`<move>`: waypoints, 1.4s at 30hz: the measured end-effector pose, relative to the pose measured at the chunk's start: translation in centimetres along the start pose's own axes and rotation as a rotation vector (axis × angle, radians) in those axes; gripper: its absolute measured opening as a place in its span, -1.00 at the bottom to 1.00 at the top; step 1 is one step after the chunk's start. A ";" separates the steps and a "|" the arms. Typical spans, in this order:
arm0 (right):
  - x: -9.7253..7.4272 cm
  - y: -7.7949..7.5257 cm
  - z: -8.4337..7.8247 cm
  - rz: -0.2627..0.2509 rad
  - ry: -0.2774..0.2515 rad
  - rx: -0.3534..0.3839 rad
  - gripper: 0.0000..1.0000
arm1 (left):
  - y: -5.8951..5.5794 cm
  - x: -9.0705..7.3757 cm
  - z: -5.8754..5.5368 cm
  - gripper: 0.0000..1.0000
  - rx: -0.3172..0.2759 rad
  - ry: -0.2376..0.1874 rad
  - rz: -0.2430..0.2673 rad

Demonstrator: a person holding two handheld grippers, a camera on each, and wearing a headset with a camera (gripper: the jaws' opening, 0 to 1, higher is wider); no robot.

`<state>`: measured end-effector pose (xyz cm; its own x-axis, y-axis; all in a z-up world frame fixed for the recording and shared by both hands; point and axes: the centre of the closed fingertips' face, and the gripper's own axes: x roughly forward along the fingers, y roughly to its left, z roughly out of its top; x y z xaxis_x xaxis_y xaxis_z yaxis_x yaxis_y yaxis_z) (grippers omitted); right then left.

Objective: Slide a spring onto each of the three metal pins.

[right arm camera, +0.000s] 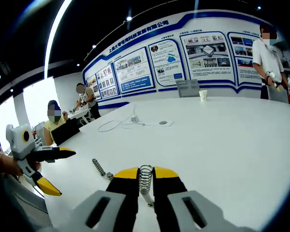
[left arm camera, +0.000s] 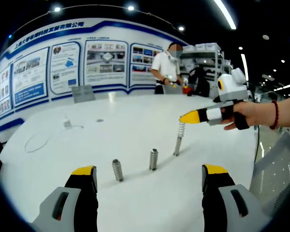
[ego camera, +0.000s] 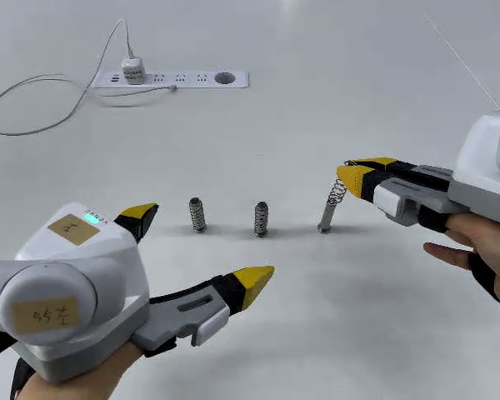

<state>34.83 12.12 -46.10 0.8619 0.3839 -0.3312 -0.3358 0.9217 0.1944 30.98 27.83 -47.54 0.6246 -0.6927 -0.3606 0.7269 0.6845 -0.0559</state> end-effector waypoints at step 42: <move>1.7 0.3 -4.8 -0.034 0.116 -0.189 -0.77 | 0.8 0.0 -0.6 0.82 -0.012 0.031 0.005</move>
<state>34.36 13.37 -51.03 0.8283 0.3462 -0.4405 -0.3818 0.9242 0.0085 31.44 28.51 -48.11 0.6192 -0.6819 -0.3894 0.7199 0.6910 -0.0654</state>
